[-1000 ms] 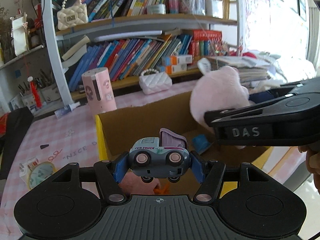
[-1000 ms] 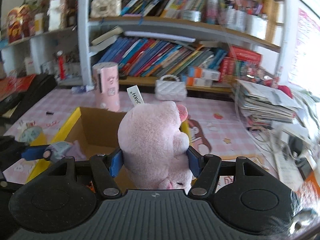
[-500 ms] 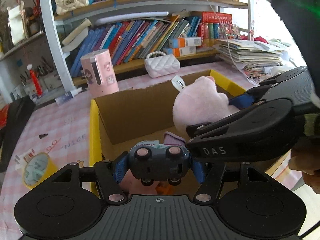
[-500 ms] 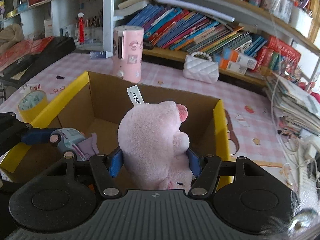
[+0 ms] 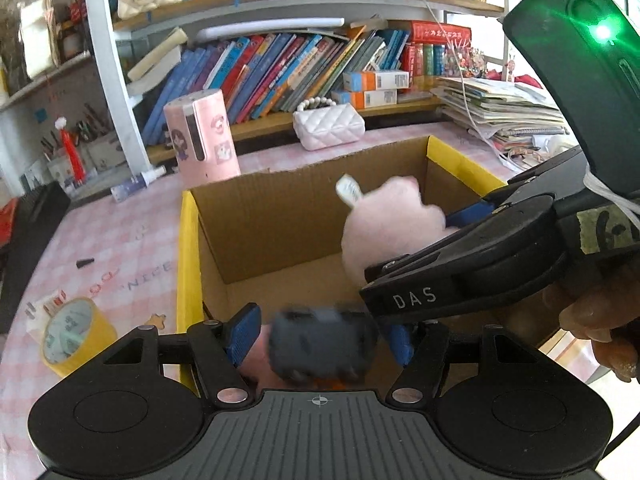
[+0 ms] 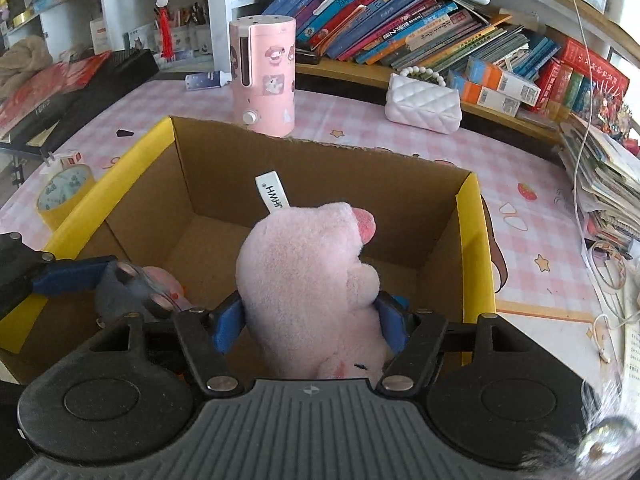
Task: Organize objects
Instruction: 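Open the right tool dropping the pig while the left tool lowers the truck into the box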
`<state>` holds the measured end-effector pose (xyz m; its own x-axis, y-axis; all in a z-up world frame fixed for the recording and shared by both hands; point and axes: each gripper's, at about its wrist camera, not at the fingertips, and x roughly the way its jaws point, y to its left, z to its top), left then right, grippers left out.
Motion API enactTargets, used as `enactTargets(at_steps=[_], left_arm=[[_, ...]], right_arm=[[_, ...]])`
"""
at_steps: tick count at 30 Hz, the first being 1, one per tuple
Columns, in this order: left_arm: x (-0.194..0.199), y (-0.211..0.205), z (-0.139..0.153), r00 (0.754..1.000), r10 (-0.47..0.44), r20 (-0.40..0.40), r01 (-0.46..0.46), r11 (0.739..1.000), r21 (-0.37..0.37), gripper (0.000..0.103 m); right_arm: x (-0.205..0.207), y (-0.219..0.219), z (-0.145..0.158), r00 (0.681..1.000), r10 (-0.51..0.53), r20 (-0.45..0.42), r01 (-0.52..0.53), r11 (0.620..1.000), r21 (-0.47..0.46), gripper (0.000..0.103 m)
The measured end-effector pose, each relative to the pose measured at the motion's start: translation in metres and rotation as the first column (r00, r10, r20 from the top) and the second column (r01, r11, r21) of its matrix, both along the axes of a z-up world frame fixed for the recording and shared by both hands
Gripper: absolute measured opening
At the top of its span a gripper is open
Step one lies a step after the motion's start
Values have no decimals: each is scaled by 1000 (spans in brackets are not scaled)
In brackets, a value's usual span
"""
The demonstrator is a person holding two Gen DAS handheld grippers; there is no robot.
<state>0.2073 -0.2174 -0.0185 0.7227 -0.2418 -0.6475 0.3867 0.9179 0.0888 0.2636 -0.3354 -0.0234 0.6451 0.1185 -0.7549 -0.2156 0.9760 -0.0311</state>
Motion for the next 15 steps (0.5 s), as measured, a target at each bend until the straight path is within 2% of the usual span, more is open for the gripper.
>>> enactTargets(at_steps=[9,15], left_arm=[[-19,10,22,996,11,93,-7,999,-36,85],[-41,28,41,988,36,152,-21,995,-96,92]], right_arm=[[-21,-7,24,991,-66,114,62,997,38,72],[-55,-19,49,953,-200,228,186,979,78,72]])
